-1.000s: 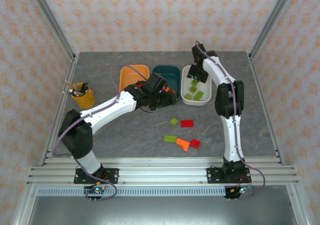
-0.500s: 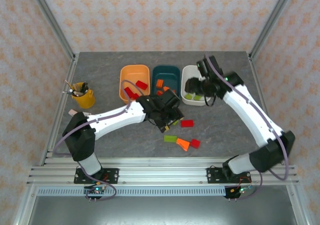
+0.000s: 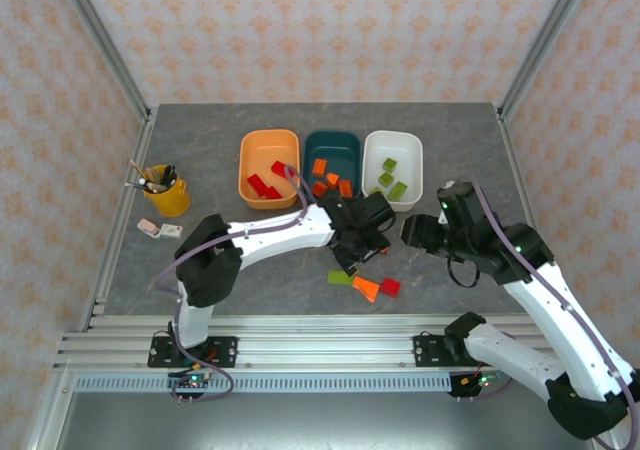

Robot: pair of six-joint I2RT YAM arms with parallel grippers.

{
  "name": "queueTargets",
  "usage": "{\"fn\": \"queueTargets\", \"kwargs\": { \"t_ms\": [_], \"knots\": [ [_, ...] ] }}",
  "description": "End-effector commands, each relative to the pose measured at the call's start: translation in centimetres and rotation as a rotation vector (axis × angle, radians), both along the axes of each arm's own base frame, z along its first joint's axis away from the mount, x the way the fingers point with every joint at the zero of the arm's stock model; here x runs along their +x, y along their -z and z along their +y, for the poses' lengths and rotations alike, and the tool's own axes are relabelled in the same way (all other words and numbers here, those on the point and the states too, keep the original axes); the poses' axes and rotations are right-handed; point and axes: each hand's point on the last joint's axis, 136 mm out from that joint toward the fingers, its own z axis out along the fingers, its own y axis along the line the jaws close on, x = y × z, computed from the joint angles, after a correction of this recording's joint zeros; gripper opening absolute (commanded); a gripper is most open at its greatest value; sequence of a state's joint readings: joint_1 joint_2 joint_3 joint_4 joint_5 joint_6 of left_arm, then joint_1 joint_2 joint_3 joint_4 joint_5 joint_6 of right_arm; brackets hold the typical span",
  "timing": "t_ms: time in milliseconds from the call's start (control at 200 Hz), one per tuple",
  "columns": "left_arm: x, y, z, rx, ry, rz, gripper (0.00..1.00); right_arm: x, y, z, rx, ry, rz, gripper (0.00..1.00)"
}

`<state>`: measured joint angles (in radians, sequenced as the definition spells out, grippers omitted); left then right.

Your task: Sort the legos into containers by color

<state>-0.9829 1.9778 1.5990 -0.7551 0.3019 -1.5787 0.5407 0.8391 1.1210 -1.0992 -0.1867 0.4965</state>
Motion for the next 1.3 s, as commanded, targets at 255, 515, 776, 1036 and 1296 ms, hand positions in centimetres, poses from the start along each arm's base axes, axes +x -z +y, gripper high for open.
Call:
{"fn": "queueTargets", "kwargs": {
  "t_ms": [255, 515, 776, 1036, 1296],
  "knots": [
    [3.6, 1.2, -1.1, 0.063, -0.197, -0.069, 0.79, -0.7, 0.8, -1.5, -0.032, 0.064, 0.019, 0.6],
    [5.0, 3.7, -0.5, 0.05, -0.472, -0.034, 0.8, -0.9, 1.1, -1.5, -0.03, 0.061, 0.023, 0.6],
    [7.2, 4.4, -0.8, 0.045, -0.558, -0.028, 0.8, -1.1, 1.2, -1.5, -0.025, 0.065, 0.022, 0.61],
    [6.5, 6.9, -0.1, 0.105, -0.619, 0.04, 0.71, -0.8, 0.6, -1.7, -0.028, 0.076, 0.001, 0.61],
    [6.6, 7.6, -0.3, 0.152, -0.6, 0.059, 0.5, -0.7, 0.9, -1.8, -0.031, 0.085, 0.004, 0.61]
  ]
}}
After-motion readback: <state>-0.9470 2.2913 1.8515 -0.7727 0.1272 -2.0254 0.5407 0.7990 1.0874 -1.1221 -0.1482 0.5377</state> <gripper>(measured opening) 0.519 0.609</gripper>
